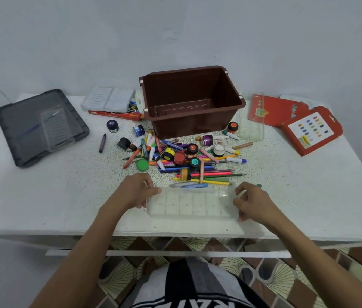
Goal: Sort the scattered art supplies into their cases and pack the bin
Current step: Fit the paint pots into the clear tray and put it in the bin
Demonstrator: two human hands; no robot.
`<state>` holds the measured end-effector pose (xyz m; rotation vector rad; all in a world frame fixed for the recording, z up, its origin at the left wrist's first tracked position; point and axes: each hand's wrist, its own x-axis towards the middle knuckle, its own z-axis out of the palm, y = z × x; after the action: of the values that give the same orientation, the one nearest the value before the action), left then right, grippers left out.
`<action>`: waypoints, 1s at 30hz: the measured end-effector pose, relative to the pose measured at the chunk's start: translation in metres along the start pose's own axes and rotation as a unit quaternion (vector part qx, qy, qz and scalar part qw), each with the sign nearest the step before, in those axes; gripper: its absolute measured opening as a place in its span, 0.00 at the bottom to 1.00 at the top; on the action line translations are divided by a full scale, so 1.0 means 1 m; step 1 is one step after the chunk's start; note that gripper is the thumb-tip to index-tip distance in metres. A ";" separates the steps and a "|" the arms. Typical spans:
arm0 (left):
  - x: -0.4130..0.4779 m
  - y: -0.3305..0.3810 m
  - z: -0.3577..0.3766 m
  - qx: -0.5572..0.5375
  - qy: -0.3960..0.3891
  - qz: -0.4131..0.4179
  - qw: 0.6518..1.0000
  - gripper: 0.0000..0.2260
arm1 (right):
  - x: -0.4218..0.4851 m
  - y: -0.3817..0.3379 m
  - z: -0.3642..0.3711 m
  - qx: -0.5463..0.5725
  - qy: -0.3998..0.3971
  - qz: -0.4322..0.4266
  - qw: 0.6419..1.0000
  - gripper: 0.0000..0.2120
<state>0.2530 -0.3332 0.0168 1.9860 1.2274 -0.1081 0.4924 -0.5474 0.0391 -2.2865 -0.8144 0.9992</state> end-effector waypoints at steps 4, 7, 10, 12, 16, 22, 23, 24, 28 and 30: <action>0.008 -0.003 0.005 0.002 0.056 0.005 0.998 0.13 | 0.009 -0.002 0.001 -0.003 0.024 -0.009 1.000 0.06; 0.013 -0.005 0.008 0.009 0.089 0.010 0.996 0.13 | 0.015 -0.003 0.000 -0.011 0.033 -0.013 0.999 0.07; 0.016 -0.006 0.012 0.001 0.114 0.011 0.993 0.14 | 0.021 -0.003 -0.001 -0.012 0.044 -0.018 0.999 0.08; 0.018 -0.006 0.013 -0.005 0.121 0.012 0.993 0.14 | 0.024 -0.004 -0.001 -0.020 0.051 -0.023 0.998 0.09; 0.020 -0.003 0.016 -0.013 0.143 0.026 0.989 0.13 | 0.027 -0.005 -0.002 -0.026 0.061 -0.027 0.997 0.09; 0.019 -0.002 0.021 -0.019 0.178 0.038 0.983 0.13 | 0.026 -0.003 -0.001 -0.022 0.072 -0.036 0.997 0.09; 0.017 -0.001 0.022 -0.015 0.185 0.042 0.982 0.13 | 0.026 -0.002 -0.001 -0.023 0.074 -0.037 0.996 0.09; 0.015 0.000 0.023 -0.009 0.190 0.047 0.981 0.12 | 0.026 -0.001 -0.001 -0.022 0.075 -0.037 0.996 0.09; 0.007 -0.004 0.032 0.040 0.226 0.117 0.966 0.11 | 0.026 0.001 0.000 -0.022 0.076 -0.039 0.996 0.09; 0.003 -0.011 0.037 0.071 0.248 0.178 0.950 0.17 | 0.027 0.002 0.001 -0.020 0.077 -0.040 0.996 0.09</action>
<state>0.2578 -0.3531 -0.0161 2.4174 1.1535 0.5262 0.5072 -0.5298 0.0250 -2.3120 -0.8608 0.7676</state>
